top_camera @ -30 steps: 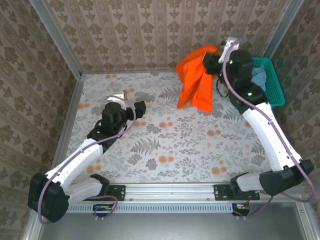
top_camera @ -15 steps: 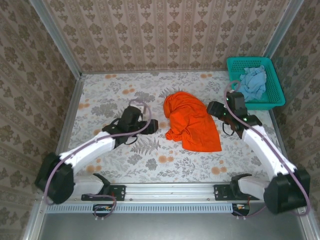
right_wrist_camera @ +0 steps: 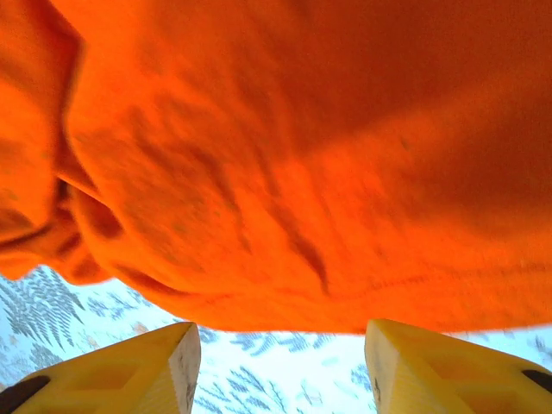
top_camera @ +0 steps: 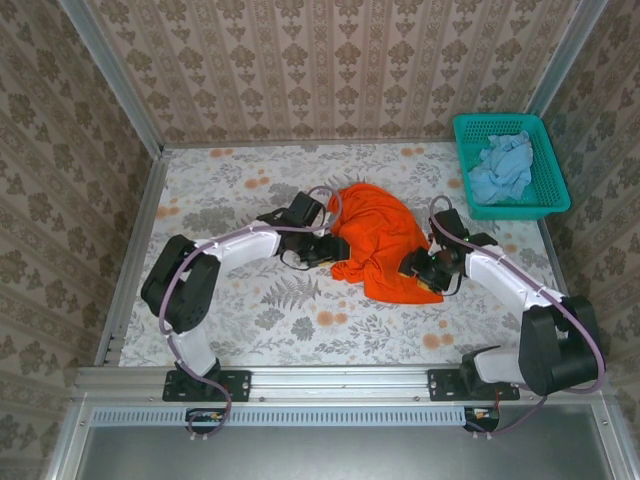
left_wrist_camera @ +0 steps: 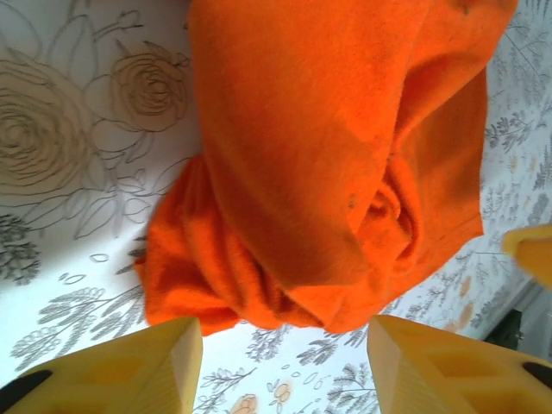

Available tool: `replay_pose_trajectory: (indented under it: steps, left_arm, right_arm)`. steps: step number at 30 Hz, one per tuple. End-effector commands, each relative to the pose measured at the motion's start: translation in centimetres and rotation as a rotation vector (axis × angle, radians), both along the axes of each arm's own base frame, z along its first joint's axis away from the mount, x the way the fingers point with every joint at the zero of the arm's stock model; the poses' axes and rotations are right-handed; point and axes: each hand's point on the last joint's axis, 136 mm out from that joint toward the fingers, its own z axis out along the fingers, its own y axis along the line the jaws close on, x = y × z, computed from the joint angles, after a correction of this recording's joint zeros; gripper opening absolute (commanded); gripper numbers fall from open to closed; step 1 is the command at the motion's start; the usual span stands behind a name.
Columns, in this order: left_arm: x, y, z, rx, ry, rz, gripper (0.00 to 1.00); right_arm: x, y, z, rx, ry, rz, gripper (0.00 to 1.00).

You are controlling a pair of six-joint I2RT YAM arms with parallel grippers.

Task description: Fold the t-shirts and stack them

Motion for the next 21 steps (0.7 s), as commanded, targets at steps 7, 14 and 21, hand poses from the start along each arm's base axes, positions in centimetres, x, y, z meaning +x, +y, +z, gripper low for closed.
replay_pose_trajectory:
  steps: [7,14,21]
  left_arm:
    - [-0.1,1.0,-2.7,0.127,0.094,-0.044,0.52]
    - [0.1,0.7,-3.3,0.137,0.088,-0.129,0.57]
    - [0.4,-0.5,-4.7,0.119,0.118,-0.169,0.47]
  right_arm:
    - [-3.4,0.3,-4.0,0.042,0.185,-0.083,0.58]
    - [-2.2,-0.2,-5.0,0.004,0.164,-0.115,0.58]
    - [-0.6,-1.1,-5.7,-0.046,0.121,-0.124,0.53]
